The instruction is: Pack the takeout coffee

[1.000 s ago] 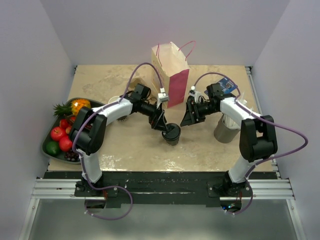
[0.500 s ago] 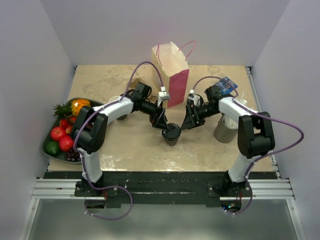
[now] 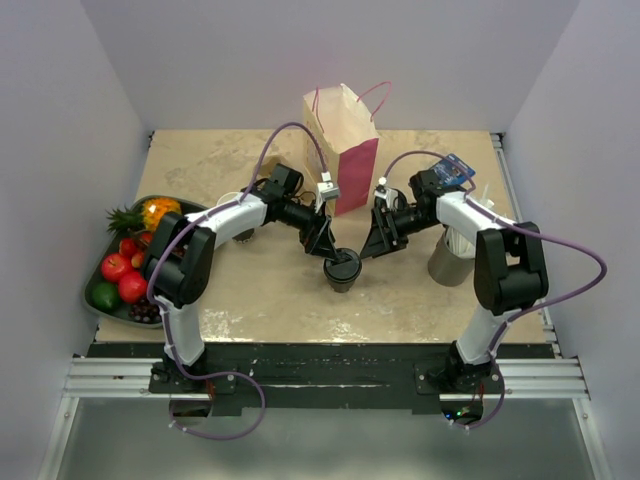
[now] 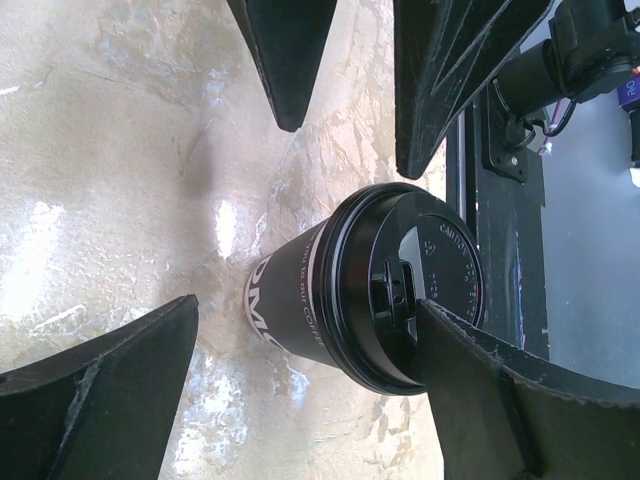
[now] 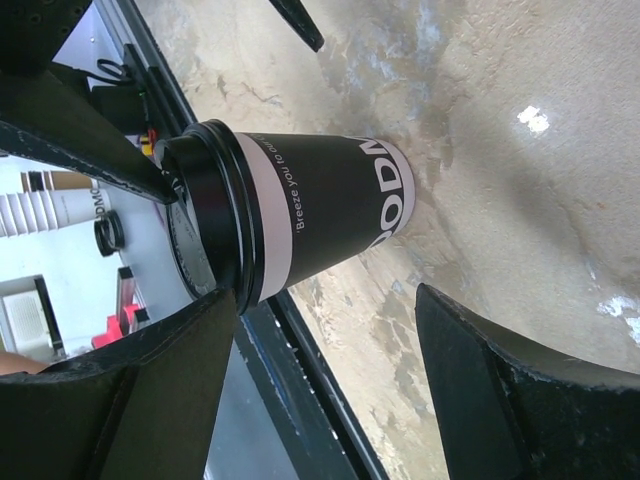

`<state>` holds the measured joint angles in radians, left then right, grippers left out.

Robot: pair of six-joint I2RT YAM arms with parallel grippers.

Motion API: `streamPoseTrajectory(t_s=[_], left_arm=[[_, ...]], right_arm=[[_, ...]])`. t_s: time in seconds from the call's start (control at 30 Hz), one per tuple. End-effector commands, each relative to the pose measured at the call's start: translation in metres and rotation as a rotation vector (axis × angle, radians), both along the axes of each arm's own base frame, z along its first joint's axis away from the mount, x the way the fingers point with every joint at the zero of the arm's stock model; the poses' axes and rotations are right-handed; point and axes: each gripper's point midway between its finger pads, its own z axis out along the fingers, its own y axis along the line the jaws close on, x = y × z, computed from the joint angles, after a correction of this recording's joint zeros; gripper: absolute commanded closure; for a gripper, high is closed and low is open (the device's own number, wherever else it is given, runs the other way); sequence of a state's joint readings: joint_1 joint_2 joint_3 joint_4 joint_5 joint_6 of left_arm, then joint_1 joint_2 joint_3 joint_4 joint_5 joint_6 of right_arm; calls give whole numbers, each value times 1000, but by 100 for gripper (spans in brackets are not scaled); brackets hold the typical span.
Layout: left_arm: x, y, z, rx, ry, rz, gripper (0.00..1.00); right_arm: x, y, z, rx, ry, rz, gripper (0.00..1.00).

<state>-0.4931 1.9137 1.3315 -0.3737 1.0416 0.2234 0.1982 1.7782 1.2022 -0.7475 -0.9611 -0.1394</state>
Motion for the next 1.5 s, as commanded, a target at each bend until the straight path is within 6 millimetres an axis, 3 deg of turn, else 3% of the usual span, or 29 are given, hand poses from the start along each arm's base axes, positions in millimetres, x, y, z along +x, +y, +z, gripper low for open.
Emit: streamPoseTrajectory(t_s=[0.0,0.63,1.1,1.47], left_arm=[[7,-7,16,-51,-35,-11,7],[5,-8,14,-52,-18,-7,7],[-2,-3,-4,-15,-5,-1,7],[-8,-1,-13,-11,15,-7,7]], right_arm=[[4,4,6,21,-12,17,24],[-5,6,1,8,2,39,25],[-7,-13,-31,-264,0,21,25],[-16,-20,-46,-399,-30,53,26]])
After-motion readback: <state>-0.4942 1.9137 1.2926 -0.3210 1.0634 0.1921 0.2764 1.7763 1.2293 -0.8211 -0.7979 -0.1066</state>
